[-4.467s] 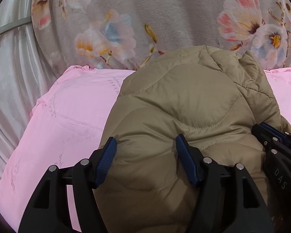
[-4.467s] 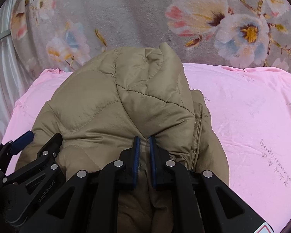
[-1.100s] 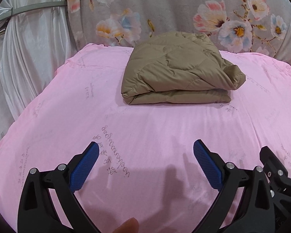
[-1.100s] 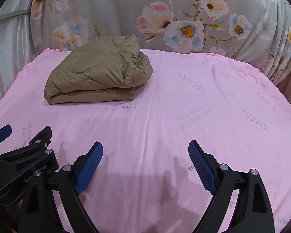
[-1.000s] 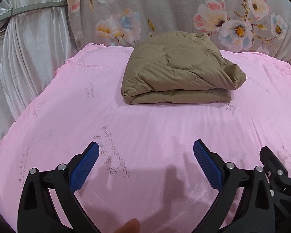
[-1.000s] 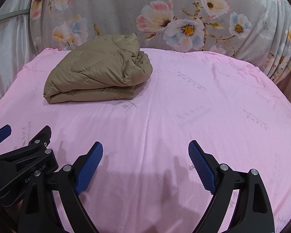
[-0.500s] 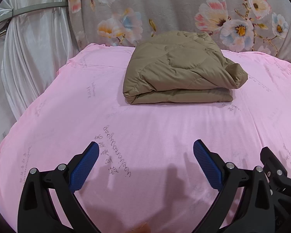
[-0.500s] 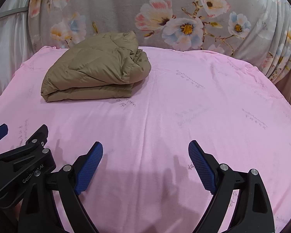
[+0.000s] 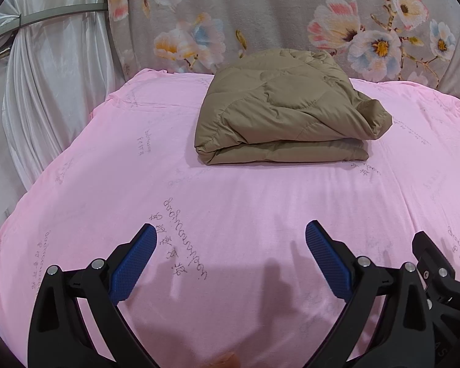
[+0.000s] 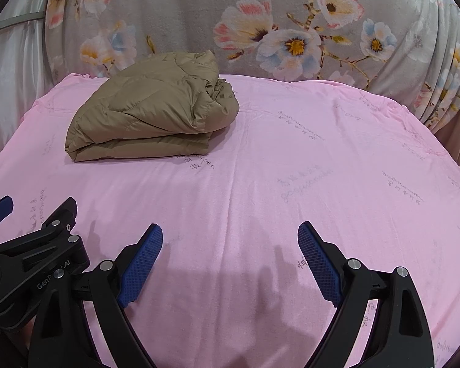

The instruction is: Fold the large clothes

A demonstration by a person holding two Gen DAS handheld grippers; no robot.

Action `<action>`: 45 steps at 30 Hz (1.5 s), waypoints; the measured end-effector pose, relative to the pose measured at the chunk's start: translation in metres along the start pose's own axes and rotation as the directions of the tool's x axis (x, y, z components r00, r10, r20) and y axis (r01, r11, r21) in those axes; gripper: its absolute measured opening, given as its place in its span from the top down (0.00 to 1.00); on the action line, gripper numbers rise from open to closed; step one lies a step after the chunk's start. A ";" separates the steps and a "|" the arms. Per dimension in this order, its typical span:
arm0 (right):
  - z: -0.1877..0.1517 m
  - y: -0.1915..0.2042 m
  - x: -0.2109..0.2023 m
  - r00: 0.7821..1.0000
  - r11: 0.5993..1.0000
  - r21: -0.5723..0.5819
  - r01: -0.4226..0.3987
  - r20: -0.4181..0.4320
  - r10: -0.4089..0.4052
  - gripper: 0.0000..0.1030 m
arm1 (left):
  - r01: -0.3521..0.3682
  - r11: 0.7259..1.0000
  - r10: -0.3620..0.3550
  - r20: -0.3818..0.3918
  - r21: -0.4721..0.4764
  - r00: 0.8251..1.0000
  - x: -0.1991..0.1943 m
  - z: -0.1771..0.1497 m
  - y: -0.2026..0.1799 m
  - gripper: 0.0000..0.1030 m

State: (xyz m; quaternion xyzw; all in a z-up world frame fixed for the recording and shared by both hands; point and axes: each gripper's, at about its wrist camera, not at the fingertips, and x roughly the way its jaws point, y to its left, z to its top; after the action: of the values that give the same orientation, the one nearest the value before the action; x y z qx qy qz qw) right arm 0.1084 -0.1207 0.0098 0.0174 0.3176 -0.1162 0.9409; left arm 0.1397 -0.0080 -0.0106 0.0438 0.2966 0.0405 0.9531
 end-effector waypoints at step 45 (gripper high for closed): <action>0.002 0.007 -0.003 1.000 1.000 -0.004 -0.011 0.010 0.011 0.15 | -0.022 1.000 0.022 0.004 -0.013 1.000 -0.002 0.000 0.005 0.07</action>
State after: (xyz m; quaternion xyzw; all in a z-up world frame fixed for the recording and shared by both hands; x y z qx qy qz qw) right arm 0.1093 -0.1134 0.0132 0.0170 0.3130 -0.1104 0.9432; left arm 0.1378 -0.0032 -0.0092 0.0409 0.2937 0.0530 0.9535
